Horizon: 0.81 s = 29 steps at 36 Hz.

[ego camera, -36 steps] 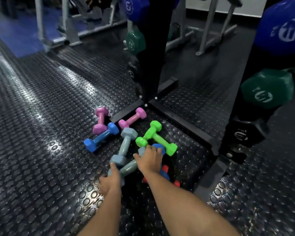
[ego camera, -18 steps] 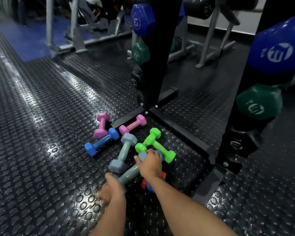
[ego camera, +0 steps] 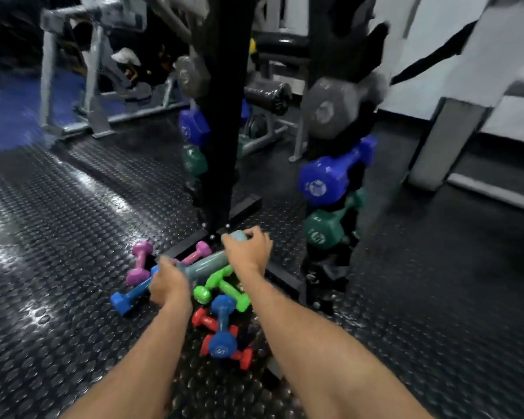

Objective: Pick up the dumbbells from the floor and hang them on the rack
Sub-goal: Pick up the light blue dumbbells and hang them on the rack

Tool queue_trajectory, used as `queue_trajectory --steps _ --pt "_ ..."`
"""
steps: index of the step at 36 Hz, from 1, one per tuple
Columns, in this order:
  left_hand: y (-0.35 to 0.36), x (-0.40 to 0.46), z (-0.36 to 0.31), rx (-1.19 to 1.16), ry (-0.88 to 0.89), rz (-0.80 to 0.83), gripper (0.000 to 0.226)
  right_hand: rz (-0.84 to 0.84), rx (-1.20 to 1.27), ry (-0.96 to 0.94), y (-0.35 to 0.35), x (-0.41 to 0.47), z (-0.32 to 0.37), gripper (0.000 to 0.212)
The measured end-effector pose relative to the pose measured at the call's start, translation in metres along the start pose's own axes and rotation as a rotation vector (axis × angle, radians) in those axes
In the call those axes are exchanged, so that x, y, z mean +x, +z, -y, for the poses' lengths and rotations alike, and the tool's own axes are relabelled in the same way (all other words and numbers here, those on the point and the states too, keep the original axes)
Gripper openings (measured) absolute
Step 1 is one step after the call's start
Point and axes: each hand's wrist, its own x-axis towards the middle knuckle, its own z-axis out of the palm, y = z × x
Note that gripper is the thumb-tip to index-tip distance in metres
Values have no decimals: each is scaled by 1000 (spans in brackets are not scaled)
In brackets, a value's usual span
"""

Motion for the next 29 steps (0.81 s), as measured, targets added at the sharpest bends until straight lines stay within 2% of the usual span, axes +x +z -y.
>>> queue_trajectory --steps 4,9,11,14,22,25,29 --pt "-11 -66 -70 38 -86 -60 64 -32 64 129 -60 -15 61 37" --pt "-37 -152 -143 124 -112 -59 45 21 34 252 -133 -43 131 36" --pt "-44 -181 -178 198 -108 -18 41 34 17 274 -164 -45 164 35" --pt "-53 -224 -212 209 -84 144 42 39 2 281 -204 -51 200 36" --pt "-29 -327 -312 221 -165 211 44 -21 -6 248 -309 -23 285 36" --pt "-8 -353 -347 220 -195 154 43 -41 -6 272 -341 -1 312 34" --pt "24 -390 -407 189 -283 -7 36 -44 -48 343 -381 32 351 29"
